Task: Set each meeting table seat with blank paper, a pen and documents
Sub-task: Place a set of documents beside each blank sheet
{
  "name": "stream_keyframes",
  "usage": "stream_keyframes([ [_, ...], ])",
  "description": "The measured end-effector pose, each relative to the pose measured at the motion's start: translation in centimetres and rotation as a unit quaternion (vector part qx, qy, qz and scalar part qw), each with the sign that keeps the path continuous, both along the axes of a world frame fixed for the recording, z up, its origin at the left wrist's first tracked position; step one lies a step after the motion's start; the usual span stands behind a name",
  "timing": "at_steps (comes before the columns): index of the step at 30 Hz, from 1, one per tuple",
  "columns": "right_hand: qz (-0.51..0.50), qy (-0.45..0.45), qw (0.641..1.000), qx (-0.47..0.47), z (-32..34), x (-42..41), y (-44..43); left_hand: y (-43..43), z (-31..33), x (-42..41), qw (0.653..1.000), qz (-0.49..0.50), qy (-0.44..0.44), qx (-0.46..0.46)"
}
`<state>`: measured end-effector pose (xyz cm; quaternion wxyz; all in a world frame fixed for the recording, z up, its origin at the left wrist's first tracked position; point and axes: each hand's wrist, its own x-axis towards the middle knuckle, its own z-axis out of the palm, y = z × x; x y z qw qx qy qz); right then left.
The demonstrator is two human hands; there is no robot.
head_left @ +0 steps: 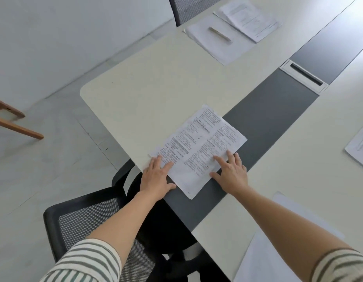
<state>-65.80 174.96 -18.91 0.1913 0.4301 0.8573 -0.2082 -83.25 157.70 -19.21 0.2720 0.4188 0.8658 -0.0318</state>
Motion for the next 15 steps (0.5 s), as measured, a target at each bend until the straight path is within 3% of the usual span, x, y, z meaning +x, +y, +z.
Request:
stream_keyframes([
  [5, -0.043, 0.065, 0.997, 0.008, 1.5, 2.2, -0.6, 0.3, 1.0, -0.4, 1.0, -0.027, 0.009, -0.009],
  [9, -0.101, 0.11, 0.987, 0.061, 3.4, 8.9, -2.6, 0.8, 2.9, 2.3, 0.995, -0.077, 0.026, 0.052],
  [15, -0.203, 0.031, 0.976, 0.078, 3.1, 23.1, -9.9, -0.6, 3.4, 11.2, 0.974, -0.208, -0.061, 0.074],
])
